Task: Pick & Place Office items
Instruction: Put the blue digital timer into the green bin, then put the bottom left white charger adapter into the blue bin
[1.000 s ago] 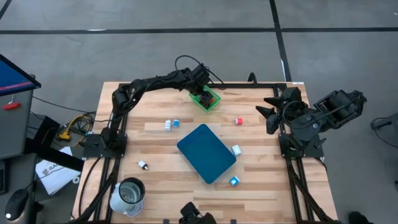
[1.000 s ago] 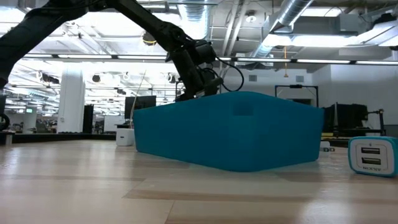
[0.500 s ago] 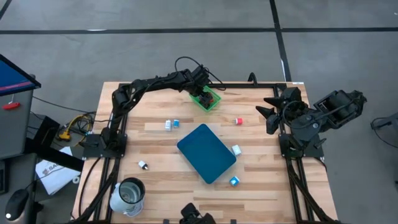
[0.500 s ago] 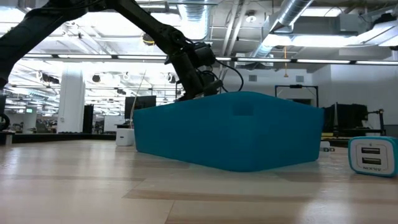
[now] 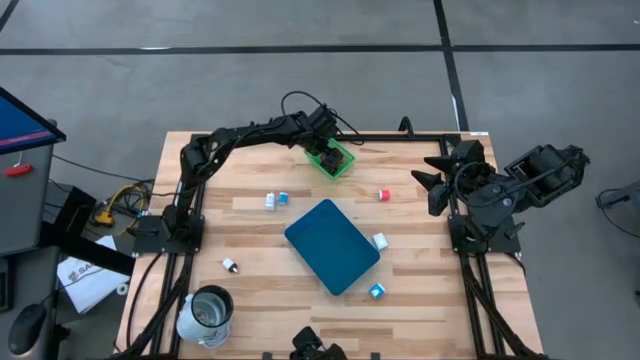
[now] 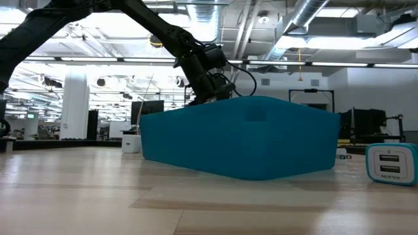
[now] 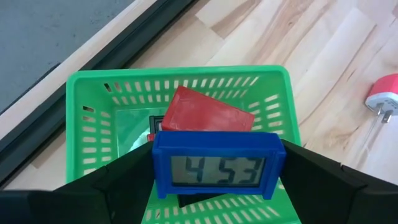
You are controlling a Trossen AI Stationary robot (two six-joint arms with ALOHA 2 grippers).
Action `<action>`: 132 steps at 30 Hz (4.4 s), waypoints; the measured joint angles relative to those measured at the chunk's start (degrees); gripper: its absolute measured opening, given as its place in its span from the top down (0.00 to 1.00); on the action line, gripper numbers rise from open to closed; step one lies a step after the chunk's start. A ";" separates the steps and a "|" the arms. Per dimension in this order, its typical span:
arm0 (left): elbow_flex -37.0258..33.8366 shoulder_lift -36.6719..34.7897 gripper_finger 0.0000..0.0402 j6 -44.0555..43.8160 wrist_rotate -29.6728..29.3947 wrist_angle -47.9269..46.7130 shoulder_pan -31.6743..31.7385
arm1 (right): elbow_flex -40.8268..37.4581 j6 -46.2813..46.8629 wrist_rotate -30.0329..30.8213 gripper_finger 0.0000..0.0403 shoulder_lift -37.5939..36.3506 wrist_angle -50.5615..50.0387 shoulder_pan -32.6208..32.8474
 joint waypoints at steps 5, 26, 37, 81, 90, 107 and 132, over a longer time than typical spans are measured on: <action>0.00 0.00 0.23 -0.02 0.02 0.09 0.00 | -0.01 -0.02 0.00 0.44 0.00 -0.07 0.00; 0.00 -0.42 0.15 -0.14 0.14 0.23 -0.01 | -0.01 -0.02 0.00 0.44 0.02 -0.07 0.00; 0.00 -6.20 0.15 0.29 1.46 -4.26 0.01 | 0.01 -0.02 0.00 0.44 0.02 -0.12 0.01; -42.77 -52.13 0.27 -33.74 5.82 -24.35 -37.96 | 0.03 4.23 1.03 0.44 0.94 -1.76 3.02; -42.77 -51.83 0.27 -0.30 0.94 -36.05 -39.29 | 0.01 4.07 -0.30 0.44 0.94 -1.34 3.74; -52.36 -51.84 0.27 22.19 2.93 -30.70 -47.24 | -0.03 9.86 -0.02 0.44 2.78 -3.76 6.78; -55.17 -42.05 0.27 24.02 11.85 -24.30 -47.16 | -0.03 12.66 -0.40 0.44 3.08 -3.79 8.70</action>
